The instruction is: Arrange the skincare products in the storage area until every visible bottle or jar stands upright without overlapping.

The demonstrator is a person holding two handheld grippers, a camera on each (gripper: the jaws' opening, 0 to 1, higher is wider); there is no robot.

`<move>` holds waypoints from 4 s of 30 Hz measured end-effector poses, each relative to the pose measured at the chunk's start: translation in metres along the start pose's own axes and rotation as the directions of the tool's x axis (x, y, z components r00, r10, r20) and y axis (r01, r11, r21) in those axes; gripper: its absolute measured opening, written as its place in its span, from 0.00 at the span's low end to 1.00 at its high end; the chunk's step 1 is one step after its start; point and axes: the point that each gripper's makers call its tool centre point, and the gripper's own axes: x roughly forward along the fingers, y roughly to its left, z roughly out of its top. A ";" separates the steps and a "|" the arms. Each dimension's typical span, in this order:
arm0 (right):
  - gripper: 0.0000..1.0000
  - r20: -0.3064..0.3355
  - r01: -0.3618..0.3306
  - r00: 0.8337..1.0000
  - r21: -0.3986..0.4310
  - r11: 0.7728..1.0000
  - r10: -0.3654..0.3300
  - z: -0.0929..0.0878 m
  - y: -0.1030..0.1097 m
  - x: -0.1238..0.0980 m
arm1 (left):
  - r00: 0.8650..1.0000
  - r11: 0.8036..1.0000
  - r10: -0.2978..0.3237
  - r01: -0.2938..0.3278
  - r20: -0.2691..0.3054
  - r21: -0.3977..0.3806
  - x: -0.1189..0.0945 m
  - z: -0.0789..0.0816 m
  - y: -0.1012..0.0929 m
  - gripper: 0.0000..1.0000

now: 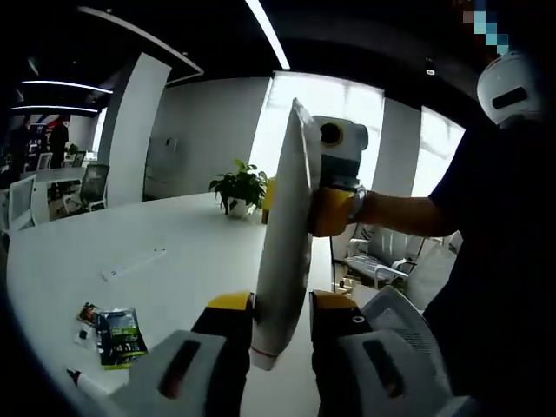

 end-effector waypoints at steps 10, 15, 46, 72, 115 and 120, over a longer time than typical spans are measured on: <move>0.05 -0.009 0.022 1.000 0.007 1.000 -0.022 -0.008 -0.015 0.001 | 1.000 0.999 0.024 -0.024 -0.007 0.047 0.002 -0.002 0.010 0.18; 0.04 -0.012 0.013 1.000 0.004 1.000 -0.013 -0.011 -0.020 0.003 | 0.999 0.998 0.044 -0.043 -0.016 0.052 0.003 -0.004 0.019 0.18; 0.03 -0.046 0.052 0.998 -0.008 0.999 -0.053 -0.052 -0.066 0.020 | 0.957 0.955 0.288 -0.290 -0.048 -0.064 -0.028 -0.045 0.072 0.69; 0.03 -0.025 0.083 0.996 0.031 0.996 -0.082 -0.108 -0.119 0.023 | 0.917 0.910 0.390 -0.398 -0.085 -0.116 -0.053 -0.073 0.097 0.95; 0.04 -0.060 0.075 0.995 -0.040 0.996 -0.077 -0.183 -0.187 0.022 | 0.861 0.839 0.471 -0.504 -0.190 -0.207 -0.074 -0.128 0.130 0.97; 0.04 -0.025 0.085 0.996 -0.037 0.996 -0.086 -0.181 -0.196 0.021 | 0.861 0.838 0.466 -0.503 -0.203 -0.213 -0.072 -0.133 0.131 0.97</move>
